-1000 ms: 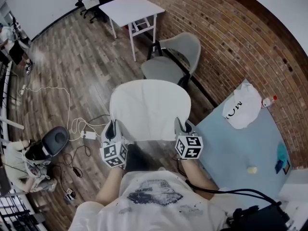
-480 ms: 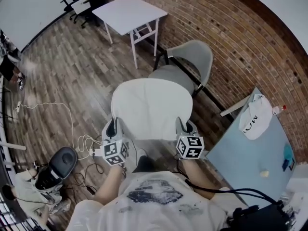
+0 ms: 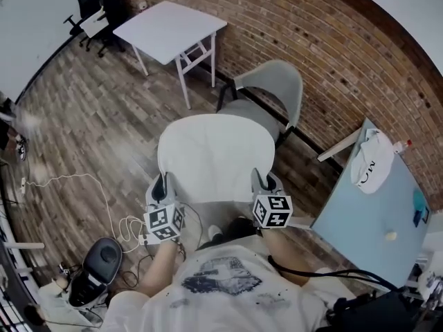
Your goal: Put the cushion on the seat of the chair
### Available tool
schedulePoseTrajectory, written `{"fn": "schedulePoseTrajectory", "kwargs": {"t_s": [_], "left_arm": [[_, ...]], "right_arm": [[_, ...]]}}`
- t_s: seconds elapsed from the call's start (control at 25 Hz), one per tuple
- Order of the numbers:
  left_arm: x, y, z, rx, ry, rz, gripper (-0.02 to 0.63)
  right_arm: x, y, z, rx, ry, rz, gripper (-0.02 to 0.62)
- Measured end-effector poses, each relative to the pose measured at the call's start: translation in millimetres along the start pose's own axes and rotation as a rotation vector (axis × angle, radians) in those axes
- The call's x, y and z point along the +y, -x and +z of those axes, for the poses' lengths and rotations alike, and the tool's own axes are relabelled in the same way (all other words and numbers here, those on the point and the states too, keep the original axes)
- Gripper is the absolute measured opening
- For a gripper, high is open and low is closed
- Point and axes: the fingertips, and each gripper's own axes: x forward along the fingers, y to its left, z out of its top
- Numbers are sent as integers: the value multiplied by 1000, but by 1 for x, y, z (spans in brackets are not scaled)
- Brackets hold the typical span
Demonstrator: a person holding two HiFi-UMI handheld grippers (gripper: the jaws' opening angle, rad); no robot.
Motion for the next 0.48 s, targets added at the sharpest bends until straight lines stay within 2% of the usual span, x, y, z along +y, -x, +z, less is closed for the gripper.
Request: {"fn": "schedulePoseTrajectory", "kwargs": {"t_s": [0.48], "left_arm": [[-18,-89,9,39,-39,-92,38]], "right_arm": [[-43,-53,11,-2,-56,-90,46]]}}
